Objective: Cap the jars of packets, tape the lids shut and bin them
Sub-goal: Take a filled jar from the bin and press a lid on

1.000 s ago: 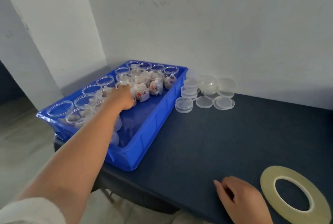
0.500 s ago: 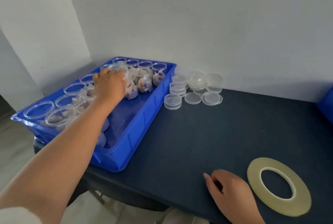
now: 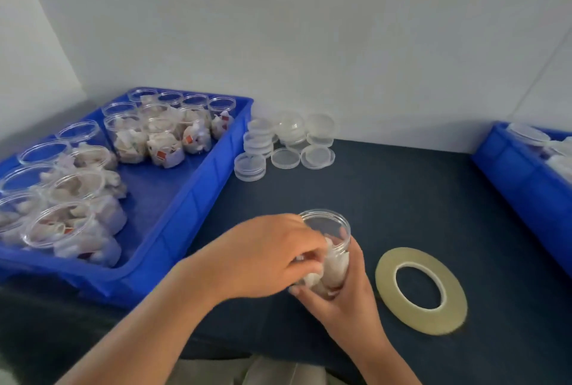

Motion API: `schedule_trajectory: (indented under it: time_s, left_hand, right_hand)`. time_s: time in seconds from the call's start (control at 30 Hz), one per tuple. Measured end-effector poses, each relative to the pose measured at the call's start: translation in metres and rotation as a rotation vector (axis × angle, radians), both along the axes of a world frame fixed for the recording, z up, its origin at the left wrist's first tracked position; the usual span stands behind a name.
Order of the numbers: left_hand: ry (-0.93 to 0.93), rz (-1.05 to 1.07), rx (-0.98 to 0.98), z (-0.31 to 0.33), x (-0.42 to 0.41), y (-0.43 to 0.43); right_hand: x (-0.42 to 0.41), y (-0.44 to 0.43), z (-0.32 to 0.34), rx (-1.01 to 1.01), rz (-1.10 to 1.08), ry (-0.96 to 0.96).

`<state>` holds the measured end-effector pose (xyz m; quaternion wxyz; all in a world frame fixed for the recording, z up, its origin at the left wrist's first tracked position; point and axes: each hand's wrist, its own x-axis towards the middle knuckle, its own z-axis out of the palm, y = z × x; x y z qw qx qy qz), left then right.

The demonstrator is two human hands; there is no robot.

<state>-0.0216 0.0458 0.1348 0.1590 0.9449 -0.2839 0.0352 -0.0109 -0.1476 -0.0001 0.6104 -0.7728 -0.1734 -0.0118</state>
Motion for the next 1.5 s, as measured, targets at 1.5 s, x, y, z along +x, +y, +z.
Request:
schedule_trajectory:
  time_s: [1.5]
  left_hand:
    - [0.148, 0.205, -0.268, -0.019, 0.019, -0.017]
  right_hand:
    - [0.005, 0.0, 0.002, -0.009, -0.137, -0.037]
